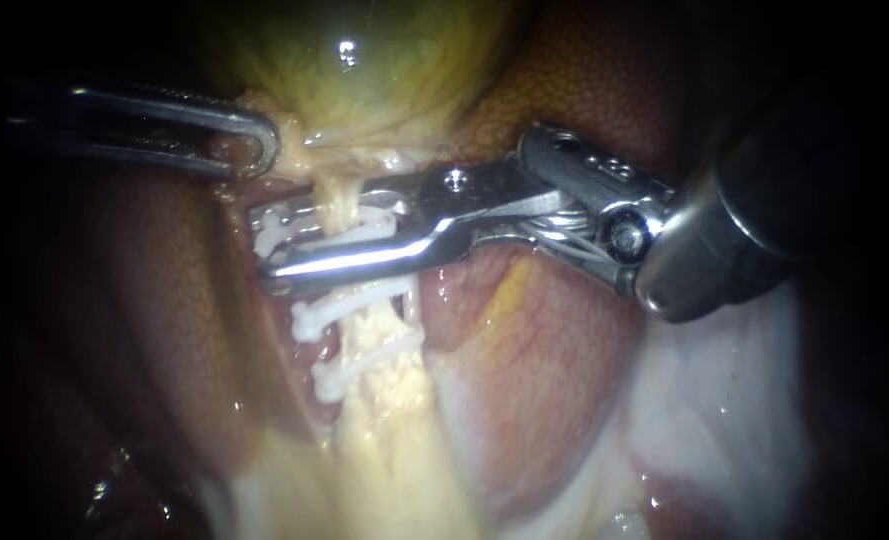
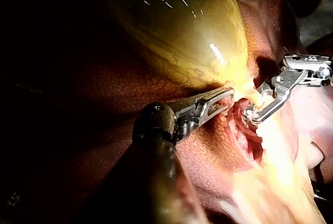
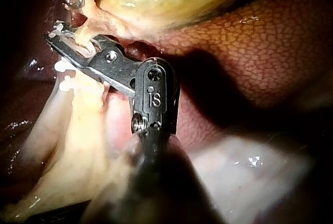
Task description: Clipping third clip left tube
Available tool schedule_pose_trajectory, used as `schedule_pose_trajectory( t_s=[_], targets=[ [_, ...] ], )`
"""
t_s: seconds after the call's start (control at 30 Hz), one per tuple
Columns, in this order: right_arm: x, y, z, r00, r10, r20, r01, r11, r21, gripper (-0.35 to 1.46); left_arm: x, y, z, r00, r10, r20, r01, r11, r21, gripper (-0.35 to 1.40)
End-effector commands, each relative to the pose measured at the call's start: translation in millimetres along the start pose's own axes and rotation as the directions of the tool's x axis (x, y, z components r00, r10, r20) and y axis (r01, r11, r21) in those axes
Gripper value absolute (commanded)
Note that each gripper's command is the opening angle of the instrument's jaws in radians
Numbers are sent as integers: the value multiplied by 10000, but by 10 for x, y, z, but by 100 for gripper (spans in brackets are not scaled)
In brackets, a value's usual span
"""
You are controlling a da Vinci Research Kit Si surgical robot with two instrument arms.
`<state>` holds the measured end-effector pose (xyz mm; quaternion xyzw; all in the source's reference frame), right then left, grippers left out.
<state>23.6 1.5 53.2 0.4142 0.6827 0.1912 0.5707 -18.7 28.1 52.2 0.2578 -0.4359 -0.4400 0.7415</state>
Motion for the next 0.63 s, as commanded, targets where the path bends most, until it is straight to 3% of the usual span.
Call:
schedule_pose_trajectory(
  t_s=[0.03,0.17,0.63],
  targets=[
    [1,-1,1,9999,136,3,-136,9999,26,-35,0,0,0,10000,0,0,0,10000,2,-35],
    [0,2,2,9988,484,-7,-484,9988,0,-35,0,0,0,10000,0,0,0,10000,2,-35],
    [-5,7,1,9990,452,10,-452,9990,-13,-35,0,0,0,10000,1,0,-1,10000,1,-35]
  ],
)
